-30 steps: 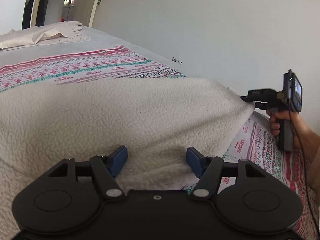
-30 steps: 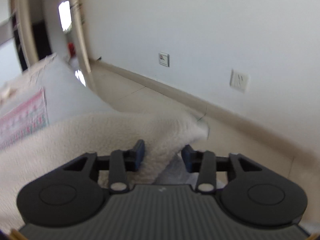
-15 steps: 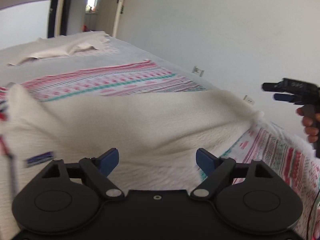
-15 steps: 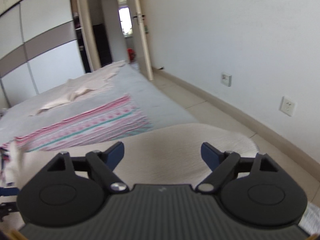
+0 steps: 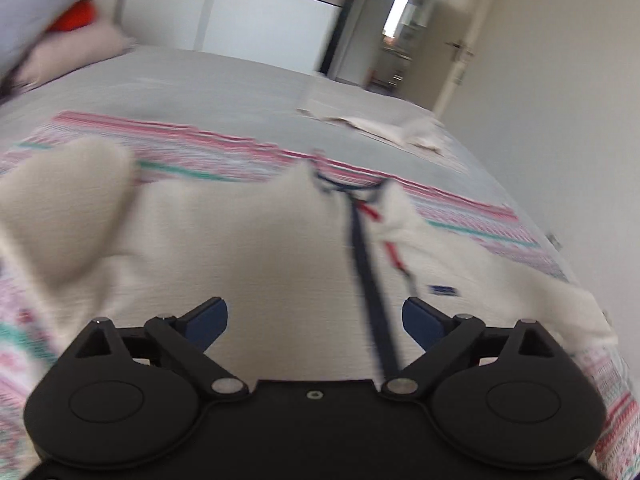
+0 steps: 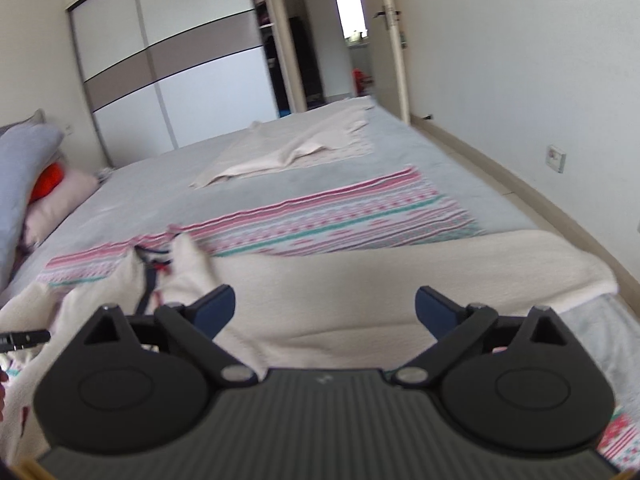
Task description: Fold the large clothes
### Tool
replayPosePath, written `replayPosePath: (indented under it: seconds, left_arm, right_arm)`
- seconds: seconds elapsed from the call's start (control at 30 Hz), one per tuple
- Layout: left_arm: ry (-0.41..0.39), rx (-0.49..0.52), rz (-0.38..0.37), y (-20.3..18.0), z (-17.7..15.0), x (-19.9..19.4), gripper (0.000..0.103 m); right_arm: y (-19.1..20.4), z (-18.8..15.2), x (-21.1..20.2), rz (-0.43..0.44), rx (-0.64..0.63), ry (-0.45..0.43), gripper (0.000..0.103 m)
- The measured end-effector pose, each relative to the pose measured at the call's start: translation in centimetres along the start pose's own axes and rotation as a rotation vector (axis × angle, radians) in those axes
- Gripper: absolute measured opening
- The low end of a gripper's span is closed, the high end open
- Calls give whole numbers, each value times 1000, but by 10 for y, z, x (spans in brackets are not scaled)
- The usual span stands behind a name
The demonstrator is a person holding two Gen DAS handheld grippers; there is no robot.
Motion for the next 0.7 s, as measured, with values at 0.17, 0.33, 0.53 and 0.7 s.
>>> replayPosePath:
  seconds: [0.17, 0.33, 0.53, 0.7]
  left_arm:
    - [-55, -94, 100, 98, 4, -36, 96]
    - [-126, -181, 256, 190, 3, -60, 96]
    - [-115, -303, 524, 299, -18, -39, 96]
    - [-185, -501, 572, 366, -29, -12, 94]
  right_arm:
    - [68, -33, 38, 55, -19, 67, 99]
    - [116, -73, 78, 77, -48, 149, 99]
    - [156, -126, 120, 99, -35, 242, 99]
    - [168, -154, 141, 81, -42, 306, 99]
Point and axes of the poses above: each gripper's, at about its wrist camera, not at the fingertips, and x roughly the way its jaws point, y to its left, z to its top, the point moved 10 cm from there along x, roughly the way its jaws point, and after that the axes turned 9 degrees about z, right-handed, at the moved point
